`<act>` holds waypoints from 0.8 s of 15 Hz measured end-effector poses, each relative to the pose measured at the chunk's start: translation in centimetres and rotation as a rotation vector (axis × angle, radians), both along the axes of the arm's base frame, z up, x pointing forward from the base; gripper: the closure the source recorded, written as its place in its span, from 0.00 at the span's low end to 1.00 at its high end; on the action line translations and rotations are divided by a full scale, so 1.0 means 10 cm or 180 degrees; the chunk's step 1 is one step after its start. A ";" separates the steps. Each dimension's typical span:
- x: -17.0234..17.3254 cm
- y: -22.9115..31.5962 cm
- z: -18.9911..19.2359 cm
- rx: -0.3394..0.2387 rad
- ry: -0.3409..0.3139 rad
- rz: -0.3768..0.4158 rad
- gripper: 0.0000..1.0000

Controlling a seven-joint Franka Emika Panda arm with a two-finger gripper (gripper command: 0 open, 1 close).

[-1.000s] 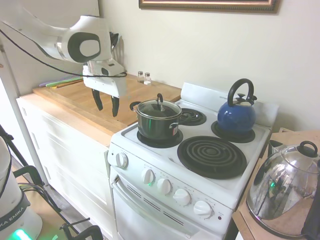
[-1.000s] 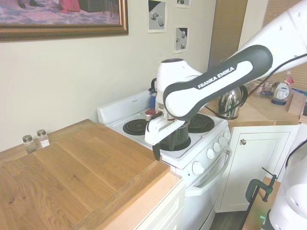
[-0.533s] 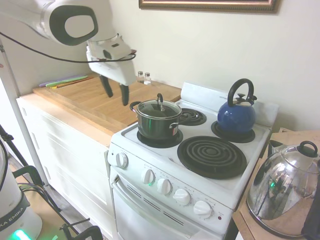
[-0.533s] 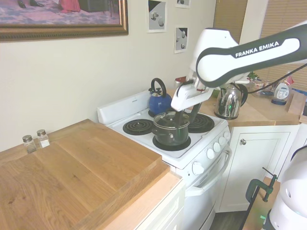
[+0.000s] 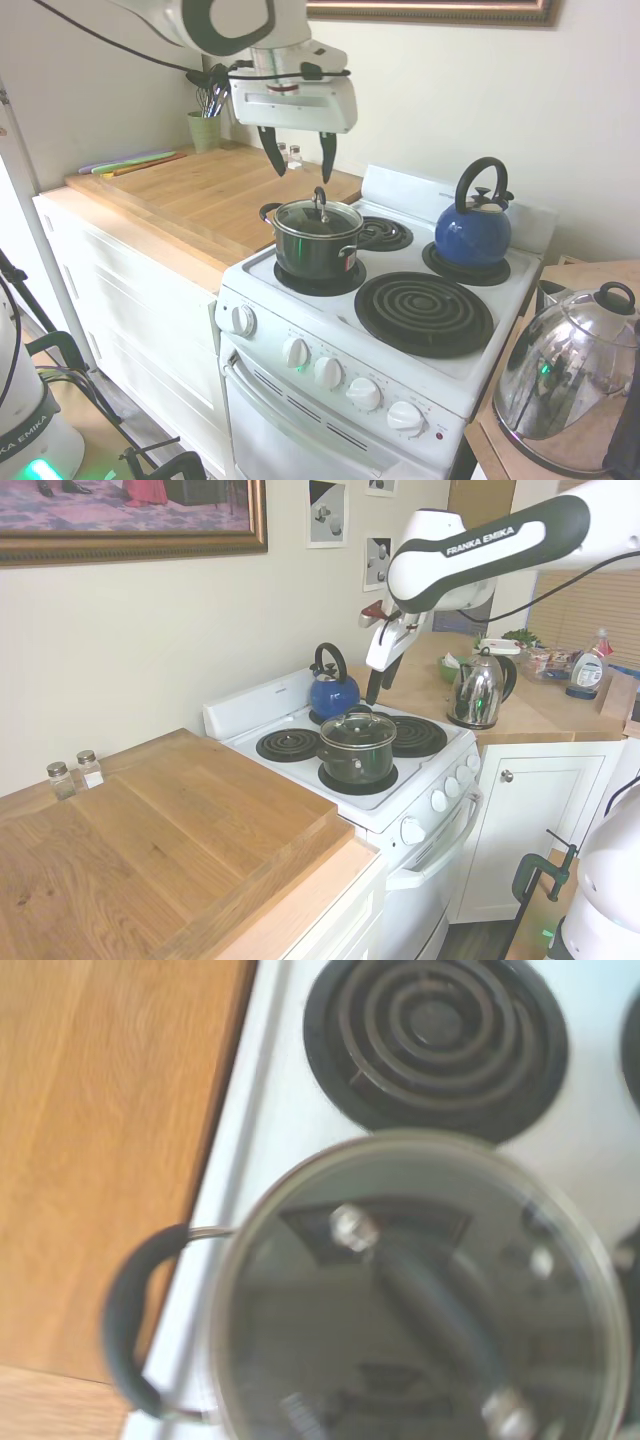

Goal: Uncover the lid of the pot

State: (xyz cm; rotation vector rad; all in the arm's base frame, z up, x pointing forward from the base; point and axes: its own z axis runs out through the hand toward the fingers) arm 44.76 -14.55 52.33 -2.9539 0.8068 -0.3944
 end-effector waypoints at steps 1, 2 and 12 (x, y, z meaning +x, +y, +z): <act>0.12 -0.03 -0.04 -0.0004 0.0034 0.0100 0.00; 0.23 -0.04 -0.08 0.0018 0.0078 0.0166 0.00; 0.36 0.07 -0.30 0.0126 0.0256 0.0524 1.00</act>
